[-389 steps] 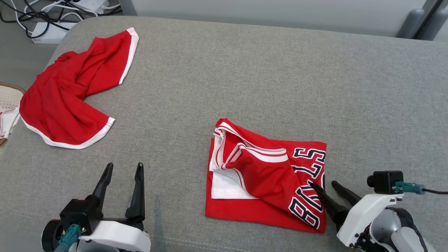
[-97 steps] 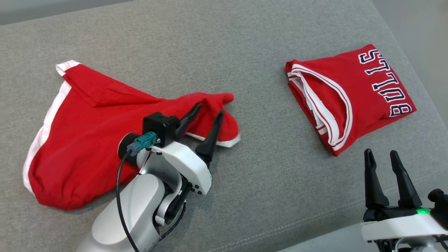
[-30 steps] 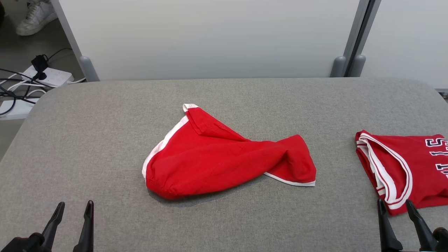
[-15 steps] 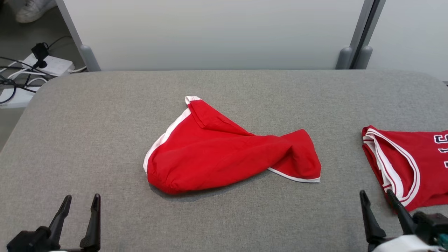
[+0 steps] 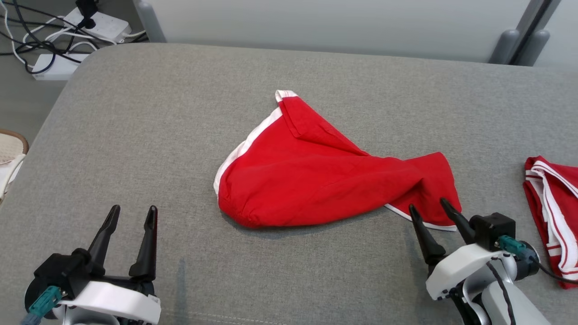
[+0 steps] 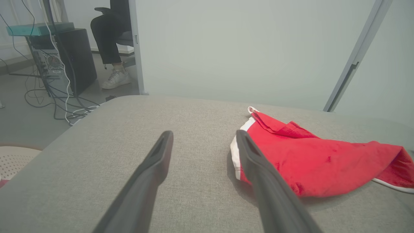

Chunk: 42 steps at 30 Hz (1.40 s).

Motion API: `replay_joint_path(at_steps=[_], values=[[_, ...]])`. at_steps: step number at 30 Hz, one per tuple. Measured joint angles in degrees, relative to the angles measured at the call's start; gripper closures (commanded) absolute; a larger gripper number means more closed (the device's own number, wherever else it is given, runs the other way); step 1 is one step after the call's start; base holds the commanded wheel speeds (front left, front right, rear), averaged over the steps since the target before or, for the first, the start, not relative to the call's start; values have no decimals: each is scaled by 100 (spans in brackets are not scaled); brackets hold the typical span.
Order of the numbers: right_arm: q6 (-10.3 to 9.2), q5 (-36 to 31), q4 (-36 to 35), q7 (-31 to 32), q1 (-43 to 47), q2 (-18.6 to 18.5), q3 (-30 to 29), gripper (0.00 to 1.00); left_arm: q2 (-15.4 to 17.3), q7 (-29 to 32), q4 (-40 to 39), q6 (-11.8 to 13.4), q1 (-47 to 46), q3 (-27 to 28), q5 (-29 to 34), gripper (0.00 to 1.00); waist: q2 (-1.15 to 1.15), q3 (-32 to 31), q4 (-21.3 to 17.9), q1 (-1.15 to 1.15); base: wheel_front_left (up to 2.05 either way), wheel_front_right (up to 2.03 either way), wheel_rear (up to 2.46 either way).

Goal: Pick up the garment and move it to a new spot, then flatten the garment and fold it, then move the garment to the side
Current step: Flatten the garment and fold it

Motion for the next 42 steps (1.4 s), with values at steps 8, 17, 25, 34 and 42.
replay_joint_path(at_steps=[8,17,25,34,42], values=[[0,-51,1092,-212,-601,-80,-211,0,-154,-51,224,-168,-349,-67,45,0,0,288,241,0,0,0,0],[1,118,1727,-263,-886,-82,-160,100,-312,-55,472,-354,-508,-14,189,0,0,354,210,0,0,0,0],[1,274,923,-305,-13,-505,-553,100,-427,-70,543,-472,-522,154,296,0,0,267,75,0,0,0,0],[0,200,149,-59,428,-402,-917,0,-469,-70,631,-599,-519,246,394,0,0,168,-76,0,0,0,0],[0,-44,-939,-118,1073,-208,-1339,0,-491,-70,727,-604,-387,265,434,0,0,-122,-53,0,0,0,0]])
